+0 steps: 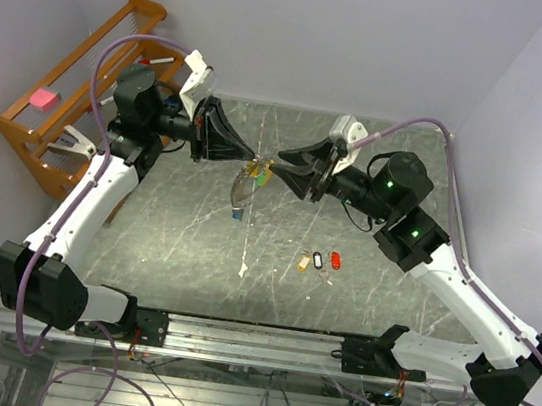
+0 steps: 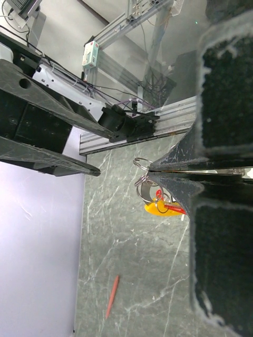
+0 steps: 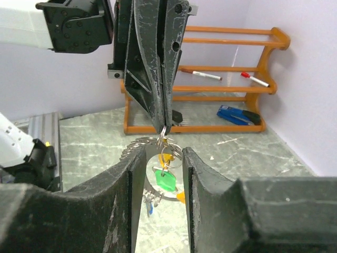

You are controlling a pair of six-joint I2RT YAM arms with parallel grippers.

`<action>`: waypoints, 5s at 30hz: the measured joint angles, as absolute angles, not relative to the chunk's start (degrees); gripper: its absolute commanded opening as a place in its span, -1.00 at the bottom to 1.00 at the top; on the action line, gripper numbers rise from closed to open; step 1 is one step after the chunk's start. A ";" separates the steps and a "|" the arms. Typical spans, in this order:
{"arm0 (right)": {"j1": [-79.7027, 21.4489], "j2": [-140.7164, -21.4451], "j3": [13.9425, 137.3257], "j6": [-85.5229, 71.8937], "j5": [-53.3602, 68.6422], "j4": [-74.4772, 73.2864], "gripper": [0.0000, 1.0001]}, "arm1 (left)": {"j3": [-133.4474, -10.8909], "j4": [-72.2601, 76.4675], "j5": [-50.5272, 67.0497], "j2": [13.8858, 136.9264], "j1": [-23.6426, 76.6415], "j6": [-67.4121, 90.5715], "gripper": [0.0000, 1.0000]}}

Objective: Put the keys on the keyring

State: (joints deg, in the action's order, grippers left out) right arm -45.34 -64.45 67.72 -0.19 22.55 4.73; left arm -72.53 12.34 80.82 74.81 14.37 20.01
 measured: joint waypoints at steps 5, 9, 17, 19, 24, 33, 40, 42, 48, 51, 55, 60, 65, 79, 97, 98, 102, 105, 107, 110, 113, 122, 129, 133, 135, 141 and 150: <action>-44.88 -68.34 76.49 -0.60 27.53 -3.90 -0.58 | -72.38 12.38 81.34 74.81 14.33 20.16 -0.86; -44.93 -74.65 85.84 -1.37 30.92 -12.01 -0.63 | -71.77 12.62 81.43 74.81 14.33 20.43 -0.86; -44.80 -83.68 102.19 -1.41 31.57 -31.29 -0.73 | -71.09 12.64 81.54 74.78 14.31 20.32 -0.86; -44.80 -84.84 105.10 -1.43 31.57 -35.18 -0.75 | -70.74 12.62 81.54 74.78 14.28 20.29 -0.86; -44.80 -86.67 108.77 -1.41 31.55 -41.82 -0.81 | -70.32 12.64 81.54 74.78 14.28 20.10 -0.86; -44.80 -89.73 109.56 -0.80 32.47 -47.99 -0.85 | -70.32 12.82 81.54 74.78 14.28 20.10 -0.86; -44.80 -90.72 111.00 -0.16 32.56 -48.53 -0.86 | -70.15 13.28 81.56 74.78 14.28 20.12 -0.86; -44.80 -90.80 112.12 0.05 32.42 -48.82 -0.87 | -69.80 13.52 81.69 74.78 14.28 20.12 -0.86; -44.80 -90.80 114.96 0.49 31.94 -49.63 -0.96 | -67.88 15.29 82.26 74.67 14.28 21.08 -0.86; -44.80 -90.80 115.02 0.54 31.99 -49.71 -0.97 | -67.57 15.79 82.35 74.67 14.28 21.52 -0.86; -44.80 -90.89 115.02 0.78 32.56 -49.87 -0.98 | -67.57 16.51 82.39 74.56 14.28 21.80 -0.86; -44.80 -91.46 115.02 0.97 33.26 -50.48 -0.97 | -67.57 16.73 82.43 74.46 14.28 21.93 -0.86; -44.80 -92.09 114.96 0.97 34.09 -50.52 -0.98 | -67.57 16.95 82.43 74.46 14.28 21.96 -0.86; -45.01 -93.73 114.96 1.15 35.24 -50.98 -1.00 | -67.57 16.97 82.43 74.46 14.28 22.11 -0.86; -45.08 -93.71 114.54 1.21 34.98 -51.16 -1.00 | -67.57 17.02 82.43 74.46 14.28 22.13 -0.86; -45.06 -93.69 114.45 1.13 34.98 -51.00 -1.00 | -67.57 17.02 82.43 74.46 14.28 22.13 -0.86; -45.06 -93.69 114.41 0.89 34.96 -50.63 -1.00 | -67.57 16.97 82.43 74.46 14.26 22.09 -0.86; -45.06 -93.69 114.45 0.60 34.54 -50.68 -1.00 | -67.59 16.58 82.35 74.46 14.26 21.67 -0.86; -45.06 -93.69 114.74 0.27 34.04 -50.76 -1.00 | -67.59 16.14 82.30 74.46 14.20 21.26 -0.86; -44.75 -93.69 116.03 -0.21 33.36 -50.94 -0.80 | -67.57 15.44 82.30 74.43 14.17 20.75 -0.86; -44.23 -93.69 118.02 -0.64 32.58 -50.92 -0.75 | -67.59 14.59 82.30 74.43 14.17 20.23 -0.86; -43.72 -93.91 119.17 -1.28 32.82 -51.81 -0.39 | -67.59 13.41 82.30 74.37 14.17 19.27 -0.86; -43.72 -94.80 119.17 -1.28 34.35 -52.73 -0.48 | -67.59 13.39 82.30 74.37 14.17 19.27 -0.86; -43.72 -95.46 119.15 -1.19 35.27 -53.52 -0.65 | -67.59 13.39 82.28 74.37 14.17 19.27 -0.86; -43.70 -95.83 119.15 -1.19 35.40 -53.82 -0.68 | -67.59 13.32 82.30 74.37 14.17 19.27 -0.86; -43.66 -96.07 118.96 -1.19 35.46 -53.95 -0.74 | -67.61 13.23 82.32 74.37 14.17 19.25 -0.86; -43.48 -96.29 118.96 -0.99 35.38 -54.22 -0.93 | -67.66 12.91 82.35 74.35 14.17 19.27 -0.86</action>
